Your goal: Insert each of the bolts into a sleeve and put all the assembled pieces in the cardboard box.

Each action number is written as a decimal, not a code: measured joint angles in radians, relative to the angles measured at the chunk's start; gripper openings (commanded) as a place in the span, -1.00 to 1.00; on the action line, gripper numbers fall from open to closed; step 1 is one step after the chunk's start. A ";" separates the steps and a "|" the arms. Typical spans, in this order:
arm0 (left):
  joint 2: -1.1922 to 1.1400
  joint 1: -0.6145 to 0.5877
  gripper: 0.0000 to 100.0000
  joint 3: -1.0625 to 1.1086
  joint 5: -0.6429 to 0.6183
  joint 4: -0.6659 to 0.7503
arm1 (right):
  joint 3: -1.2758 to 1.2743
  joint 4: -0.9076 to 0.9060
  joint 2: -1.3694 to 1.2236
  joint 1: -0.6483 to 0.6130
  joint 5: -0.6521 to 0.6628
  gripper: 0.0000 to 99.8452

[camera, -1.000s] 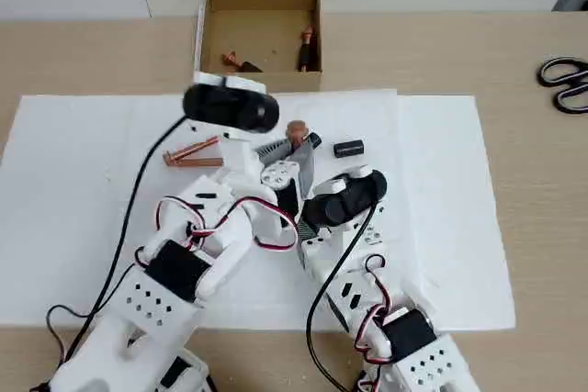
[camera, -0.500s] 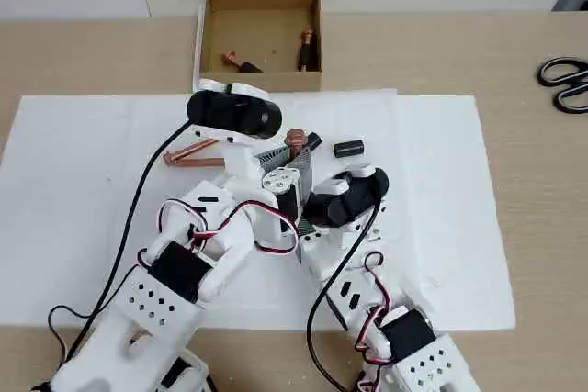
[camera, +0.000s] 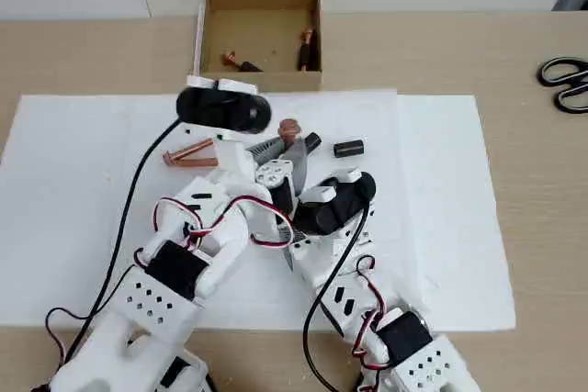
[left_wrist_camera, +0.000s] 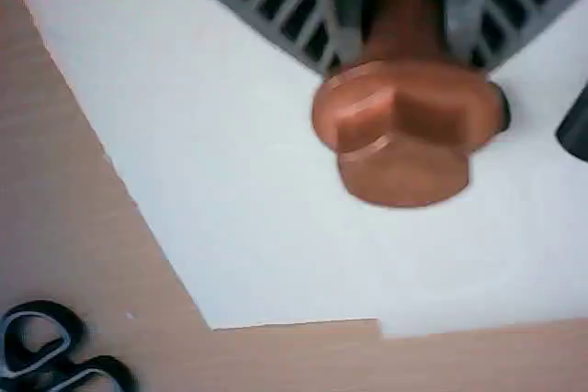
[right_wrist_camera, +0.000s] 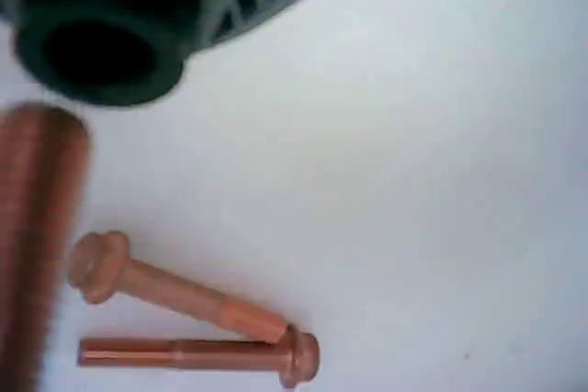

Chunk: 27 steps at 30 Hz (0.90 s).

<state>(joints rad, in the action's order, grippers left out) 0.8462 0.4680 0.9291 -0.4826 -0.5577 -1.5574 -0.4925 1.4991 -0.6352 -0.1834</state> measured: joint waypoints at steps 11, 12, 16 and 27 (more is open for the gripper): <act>0.017 -0.011 -0.99 0.029 0.000 0.038 | -0.015 -0.054 0.164 0.008 0.000 -0.99; 0.017 -0.011 -0.99 0.029 0.000 0.038 | -0.015 -0.054 0.164 0.011 0.000 -0.99; 0.017 0.008 -0.99 0.029 0.005 0.038 | -0.028 -0.054 0.170 0.017 0.000 -0.99; 0.017 0.028 -0.99 0.029 0.005 0.037 | -0.038 -0.054 0.170 0.020 0.000 -0.99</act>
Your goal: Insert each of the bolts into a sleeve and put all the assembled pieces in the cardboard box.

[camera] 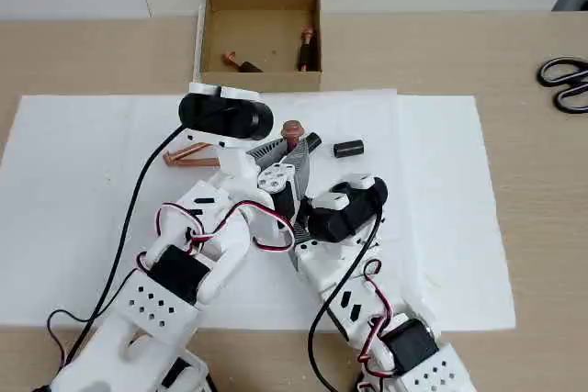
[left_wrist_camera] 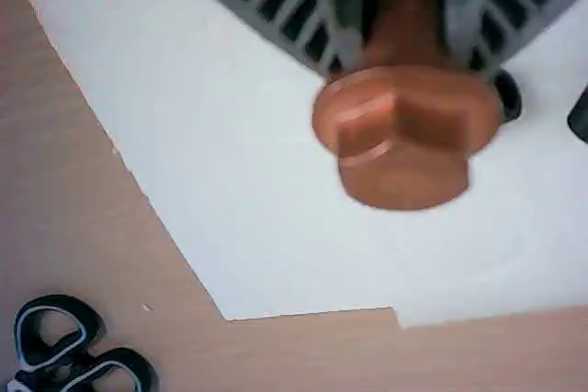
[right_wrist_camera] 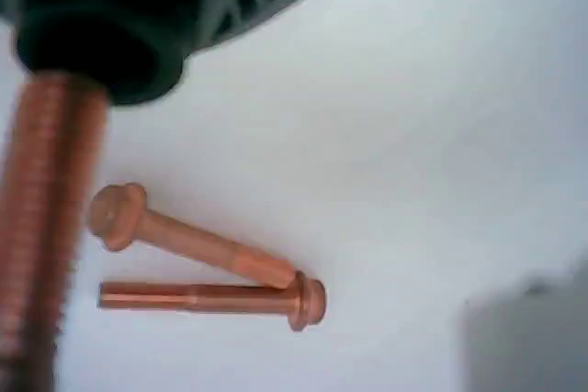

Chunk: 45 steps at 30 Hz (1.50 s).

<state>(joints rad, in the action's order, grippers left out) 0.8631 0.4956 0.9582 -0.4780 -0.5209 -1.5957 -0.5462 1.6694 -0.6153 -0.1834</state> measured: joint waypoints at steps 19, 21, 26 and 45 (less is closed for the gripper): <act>0.035 0.002 -0.99 -0.054 -0.005 -0.101 | 0.000 0.000 0.003 0.002 0.000 -0.99; 0.041 0.002 -0.99 -0.052 -0.005 -0.104 | 0.002 0.000 0.011 0.008 0.000 -0.99; 0.048 0.002 -0.99 -0.052 -0.005 -0.106 | 0.002 0.000 0.014 0.008 0.000 -0.99; 0.048 0.015 -0.99 -0.052 0.041 -0.163 | 0.002 0.000 0.014 0.006 0.000 -0.99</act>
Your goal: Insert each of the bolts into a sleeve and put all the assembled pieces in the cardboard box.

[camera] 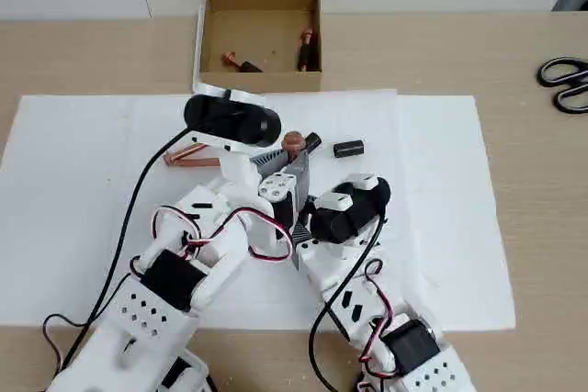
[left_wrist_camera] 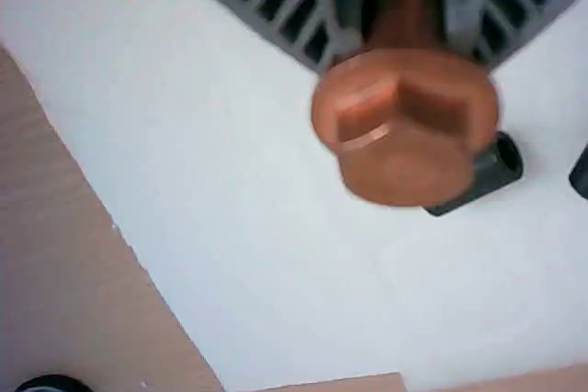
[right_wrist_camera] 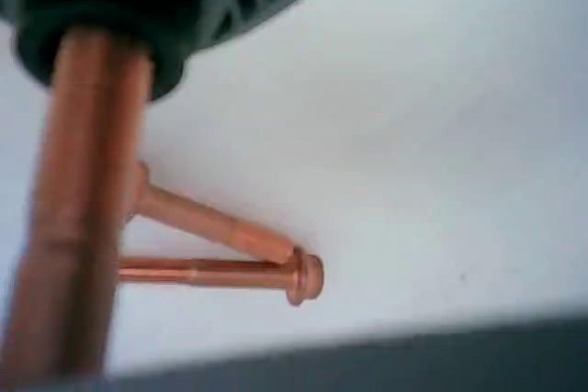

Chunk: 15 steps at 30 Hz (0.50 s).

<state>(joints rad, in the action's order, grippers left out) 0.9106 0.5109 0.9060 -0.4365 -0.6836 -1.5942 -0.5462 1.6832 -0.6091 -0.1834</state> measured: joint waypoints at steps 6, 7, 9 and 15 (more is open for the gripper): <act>0.000 0.018 -0.99 0.000 0.006 -0.040 | 0.000 0.000 0.000 0.000 0.000 -0.99; 0.000 0.031 -0.99 0.000 0.021 -0.057 | 0.000 0.000 0.000 0.000 0.000 -0.99; 0.000 0.052 -0.99 0.000 0.054 -0.084 | 0.000 0.000 0.000 0.002 0.000 -0.99; 0.000 0.069 -0.99 0.000 0.077 -0.110 | 0.000 0.000 0.000 0.003 0.000 -0.99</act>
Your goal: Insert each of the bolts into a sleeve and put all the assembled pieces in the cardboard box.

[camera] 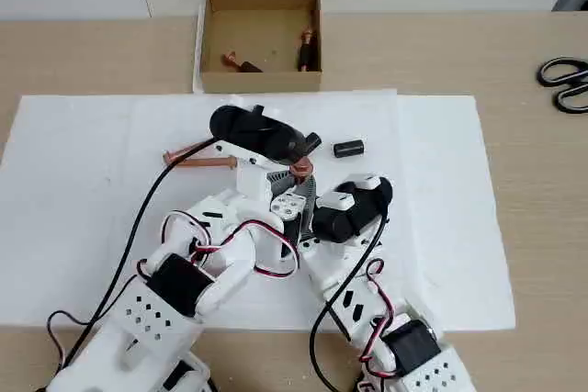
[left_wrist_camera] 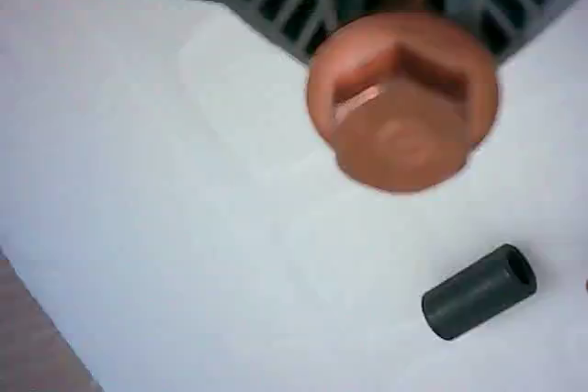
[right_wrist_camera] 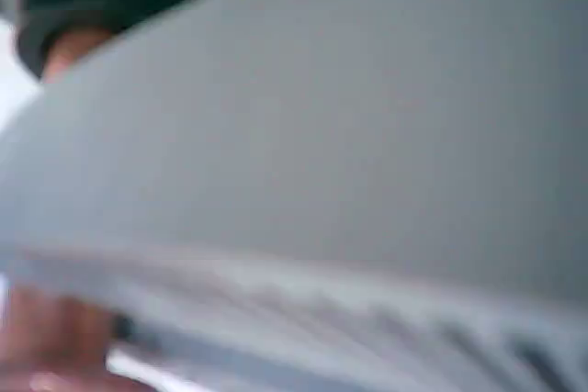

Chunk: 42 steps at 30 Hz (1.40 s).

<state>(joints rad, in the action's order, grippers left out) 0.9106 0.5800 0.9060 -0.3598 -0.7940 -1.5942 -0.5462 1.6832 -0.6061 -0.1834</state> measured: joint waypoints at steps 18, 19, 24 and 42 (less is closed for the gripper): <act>0.000 0.008 -0.98 0.023 0.034 -0.014 | 0.000 0.000 0.005 0.000 0.000 -0.99; 0.000 0.008 -0.98 0.023 0.034 -0.014 | 0.000 0.000 0.005 0.000 0.000 -0.99; 0.000 0.008 -0.94 0.023 0.034 -0.014 | 0.000 0.000 0.005 0.000 0.000 -0.99; 0.014 0.008 -0.61 -0.031 0.032 -0.160 | 0.000 0.000 0.005 -0.003 -0.002 -0.99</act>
<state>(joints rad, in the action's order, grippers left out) 0.9244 0.5877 0.8753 -0.3276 -0.9536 -1.5942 -0.5462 1.6878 -0.6091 -0.1849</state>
